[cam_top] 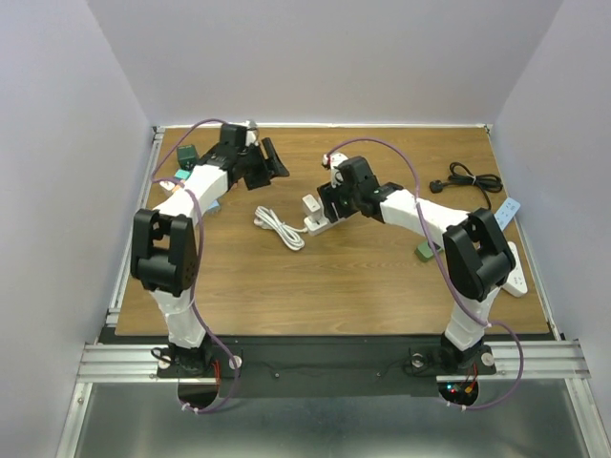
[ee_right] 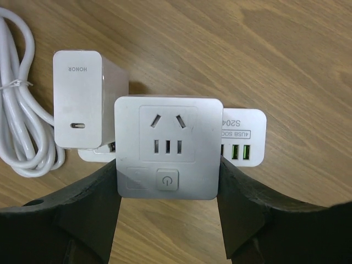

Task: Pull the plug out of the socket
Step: Move the socket to the center of the board.

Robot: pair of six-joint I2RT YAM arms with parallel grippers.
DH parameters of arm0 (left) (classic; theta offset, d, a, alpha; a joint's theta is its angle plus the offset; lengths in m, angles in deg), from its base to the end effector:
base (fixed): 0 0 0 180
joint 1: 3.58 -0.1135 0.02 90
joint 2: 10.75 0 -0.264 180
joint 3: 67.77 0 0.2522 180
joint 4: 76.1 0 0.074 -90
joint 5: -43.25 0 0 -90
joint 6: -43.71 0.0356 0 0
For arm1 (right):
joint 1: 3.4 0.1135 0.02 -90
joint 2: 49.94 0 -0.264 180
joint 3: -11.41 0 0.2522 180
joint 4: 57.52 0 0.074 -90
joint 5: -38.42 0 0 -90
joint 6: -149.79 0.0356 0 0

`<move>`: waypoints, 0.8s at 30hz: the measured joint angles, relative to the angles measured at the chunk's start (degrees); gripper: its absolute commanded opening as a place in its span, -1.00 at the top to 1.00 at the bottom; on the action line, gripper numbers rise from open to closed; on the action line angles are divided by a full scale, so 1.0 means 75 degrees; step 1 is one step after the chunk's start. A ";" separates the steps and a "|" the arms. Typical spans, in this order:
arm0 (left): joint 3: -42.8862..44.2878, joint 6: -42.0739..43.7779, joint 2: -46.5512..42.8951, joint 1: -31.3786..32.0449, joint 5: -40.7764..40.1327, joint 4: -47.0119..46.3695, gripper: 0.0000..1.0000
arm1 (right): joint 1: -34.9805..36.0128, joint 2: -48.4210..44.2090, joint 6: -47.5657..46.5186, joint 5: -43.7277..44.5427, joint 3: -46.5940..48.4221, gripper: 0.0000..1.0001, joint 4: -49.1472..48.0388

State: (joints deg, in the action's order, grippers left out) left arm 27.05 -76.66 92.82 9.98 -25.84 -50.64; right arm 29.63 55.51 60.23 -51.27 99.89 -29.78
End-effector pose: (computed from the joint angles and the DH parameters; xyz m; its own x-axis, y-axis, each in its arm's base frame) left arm 0.4052 -0.1108 0.2715 -0.7274 -0.3104 -0.6121 0.1602 0.7904 -0.5912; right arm 0.3434 0.2230 0.2172 -0.5940 -0.3770 -0.7107 -0.5373 0.8434 0.0017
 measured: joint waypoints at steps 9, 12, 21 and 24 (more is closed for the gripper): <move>0.1402 -0.0670 0.0775 0.1055 -0.0737 0.1754 -0.37 | 0.0516 0.0414 0.1475 0.2095 0.0478 0.99 0.0079; 0.1559 -0.0880 0.0775 0.1189 -0.1003 0.2060 -0.37 | 0.0565 0.0656 0.2189 0.2672 0.0804 0.99 0.0256; 0.2197 -0.1029 0.1244 0.1577 -0.1679 0.2413 -0.24 | 0.0554 0.0781 0.2681 0.2914 0.1008 0.99 0.0487; 0.2197 -0.1005 0.1443 0.1673 -0.1754 0.2393 0.10 | 0.0554 0.0796 0.2678 0.2865 0.1046 0.99 0.0536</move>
State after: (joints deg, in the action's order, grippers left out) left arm 43.53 -84.20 103.64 22.53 -39.00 -32.69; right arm 33.79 61.48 80.32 -29.78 107.74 -25.76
